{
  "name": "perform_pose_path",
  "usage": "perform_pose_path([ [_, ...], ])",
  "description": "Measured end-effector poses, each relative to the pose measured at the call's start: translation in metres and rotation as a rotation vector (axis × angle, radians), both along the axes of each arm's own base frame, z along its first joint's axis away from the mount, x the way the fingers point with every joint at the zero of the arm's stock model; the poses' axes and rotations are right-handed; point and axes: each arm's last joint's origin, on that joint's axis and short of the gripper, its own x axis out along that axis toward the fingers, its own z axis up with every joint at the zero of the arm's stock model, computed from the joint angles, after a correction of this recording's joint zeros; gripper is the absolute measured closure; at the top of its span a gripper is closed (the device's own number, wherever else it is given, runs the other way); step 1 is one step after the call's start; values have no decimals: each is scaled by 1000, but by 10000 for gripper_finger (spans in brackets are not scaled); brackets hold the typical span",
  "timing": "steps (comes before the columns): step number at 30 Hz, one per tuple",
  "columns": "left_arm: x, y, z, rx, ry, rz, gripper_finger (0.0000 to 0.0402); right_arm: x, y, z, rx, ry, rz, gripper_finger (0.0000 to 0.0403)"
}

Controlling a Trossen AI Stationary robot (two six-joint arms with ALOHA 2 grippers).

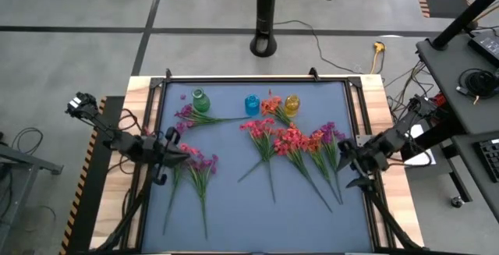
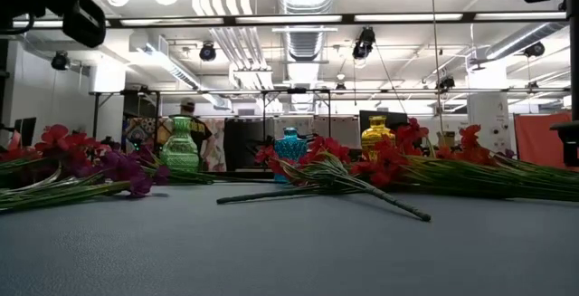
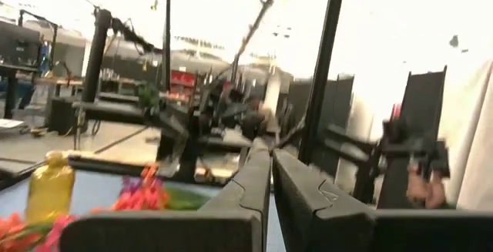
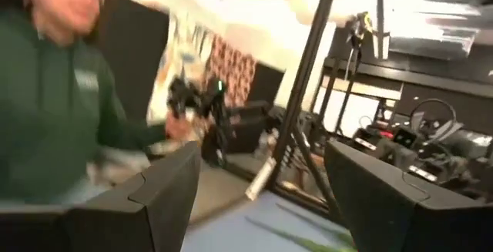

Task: Sort flowers into vase by color
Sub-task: Put the center pink flower into the green vase

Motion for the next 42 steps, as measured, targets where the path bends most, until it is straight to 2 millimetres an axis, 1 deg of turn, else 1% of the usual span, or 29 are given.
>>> perform_pose_path([
  [3, -1, 1, 2, 14, -22, 33, 400, -3, -3, 9, 91, -62, -3, 133],
  [6, -2, 5, 5, 27, -35, 137, 400, -3, -10, 20, 240, -114, -129, 133],
  [9, -5, 11, 11, -15, -52, 298, 400, 1, -17, 21, 398, -49, -333, 133],
  [11, -5, 14, 16, -47, -16, 408, 400, 4, -21, 19, 487, 0, -416, 133],
  [13, -4, 15, 23, -26, 38, 479, 400, 6, -23, 21, 548, 25, -424, 133],
  [15, -1, 13, 30, 41, 104, 498, 400, 8, -24, 27, 592, 29, -422, 133],
  [18, 2, 10, 46, 123, 191, 462, 400, 13, -24, 36, 583, 29, -453, 133],
  [21, 1, 10, 60, 191, 319, 414, 400, 20, -23, 47, 569, 38, -487, 133],
  [24, -2, 11, 73, 191, 443, 344, 400, 36, -18, 55, 506, 102, -534, 133],
  [26, -3, 12, 75, 162, 506, 341, 400, 50, -12, 58, 469, 161, -559, 133],
  [29, -1, 12, 77, 170, 529, 425, 400, 65, -6, 67, 448, 233, -576, 133],
  [32, 1, 12, 79, 201, 528, 493, 400, 76, -1, 77, 406, 286, -592, 133],
  [34, 2, 12, 78, 226, 535, 494, 400, 83, 3, 84, 367, 297, -604, 133],
  [36, 3, 11, 77, 248, 542, 490, 400, 89, 6, 87, 325, 321, -615, 133],
  [38, 3, 10, 75, 289, 552, 492, 400, 93, 9, 97, 344, 309, -610, 133],
  [40, 4, 9, 74, 333, 563, 453, 400, 96, 10, 106, 351, 300, -609, 133],
  [42, 4, 6, 74, 386, 578, 313, 400, 100, 12, 113, 327, 289, -615, 133],
])
